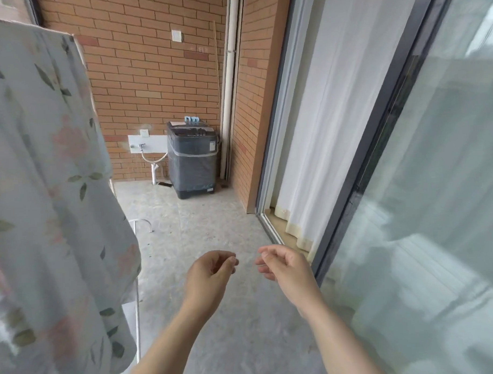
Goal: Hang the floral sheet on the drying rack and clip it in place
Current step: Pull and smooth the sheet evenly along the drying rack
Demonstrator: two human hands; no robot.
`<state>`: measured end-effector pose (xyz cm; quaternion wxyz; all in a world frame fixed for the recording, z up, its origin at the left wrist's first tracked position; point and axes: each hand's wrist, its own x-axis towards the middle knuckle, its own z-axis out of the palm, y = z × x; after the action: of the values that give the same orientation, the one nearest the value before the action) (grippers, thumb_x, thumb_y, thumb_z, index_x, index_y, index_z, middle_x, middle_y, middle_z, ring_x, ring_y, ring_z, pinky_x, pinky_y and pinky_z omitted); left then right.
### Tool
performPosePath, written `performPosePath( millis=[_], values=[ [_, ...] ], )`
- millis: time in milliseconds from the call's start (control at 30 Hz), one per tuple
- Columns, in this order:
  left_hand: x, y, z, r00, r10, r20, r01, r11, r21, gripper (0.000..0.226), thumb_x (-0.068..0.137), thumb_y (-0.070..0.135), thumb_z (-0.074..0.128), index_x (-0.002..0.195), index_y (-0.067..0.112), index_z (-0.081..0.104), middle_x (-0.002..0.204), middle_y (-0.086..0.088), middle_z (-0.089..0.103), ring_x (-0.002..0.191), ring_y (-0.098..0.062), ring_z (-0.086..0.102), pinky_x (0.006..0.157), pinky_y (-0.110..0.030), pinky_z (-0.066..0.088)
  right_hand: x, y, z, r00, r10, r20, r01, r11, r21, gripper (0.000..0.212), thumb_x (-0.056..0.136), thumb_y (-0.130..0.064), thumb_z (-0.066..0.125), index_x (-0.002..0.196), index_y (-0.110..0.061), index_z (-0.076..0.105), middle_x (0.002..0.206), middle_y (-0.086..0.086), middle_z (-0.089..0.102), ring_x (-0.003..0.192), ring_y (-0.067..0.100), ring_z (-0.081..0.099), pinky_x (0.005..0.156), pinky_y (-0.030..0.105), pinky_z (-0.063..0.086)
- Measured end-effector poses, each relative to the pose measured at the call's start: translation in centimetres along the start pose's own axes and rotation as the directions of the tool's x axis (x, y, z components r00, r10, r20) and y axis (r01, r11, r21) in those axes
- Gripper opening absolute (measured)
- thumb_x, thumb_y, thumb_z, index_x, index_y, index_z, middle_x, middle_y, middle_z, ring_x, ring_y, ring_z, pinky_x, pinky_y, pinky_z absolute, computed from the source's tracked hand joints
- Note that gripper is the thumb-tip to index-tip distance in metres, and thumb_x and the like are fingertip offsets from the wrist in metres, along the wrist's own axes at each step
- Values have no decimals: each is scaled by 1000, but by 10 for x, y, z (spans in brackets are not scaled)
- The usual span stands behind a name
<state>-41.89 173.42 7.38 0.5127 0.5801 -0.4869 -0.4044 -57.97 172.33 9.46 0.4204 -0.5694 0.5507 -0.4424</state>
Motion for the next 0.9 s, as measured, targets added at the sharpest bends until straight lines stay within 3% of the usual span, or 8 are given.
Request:
performPosePath(
  millis=[433, 700, 900],
  values=[
    [190, 2, 50, 994, -37, -103, 36, 999, -14, 13, 92, 12, 58, 90, 16, 70, 85, 2, 74, 79, -10, 70, 83, -40, 57, 216, 9, -16, 999, -22, 28, 20, 998, 55, 14, 96, -20, 56, 102, -19, 69, 89, -1, 73, 84, 12, 70, 77, 25, 58],
    [320, 14, 103, 977, -26, -211, 29, 1000, 11, 14, 93, 14, 57, 94, 17, 70, 87, 4, 74, 79, -7, 70, 82, -35, 57, 376, 19, -37, 984, -81, 161, 74, 996, 48, 14, 96, -19, 55, 102, -22, 68, 90, -2, 73, 83, 10, 69, 76, 24, 58],
    [402, 3, 102, 953, -61, -296, 74, 997, 32, 14, 92, 15, 57, 92, 19, 70, 87, 4, 74, 79, -6, 69, 81, -31, 57, 467, 30, -19, 963, -65, 260, 47, 996, 74, 16, 96, -16, 54, 99, -21, 69, 88, -1, 74, 83, 12, 70, 74, 23, 57]
  ],
)
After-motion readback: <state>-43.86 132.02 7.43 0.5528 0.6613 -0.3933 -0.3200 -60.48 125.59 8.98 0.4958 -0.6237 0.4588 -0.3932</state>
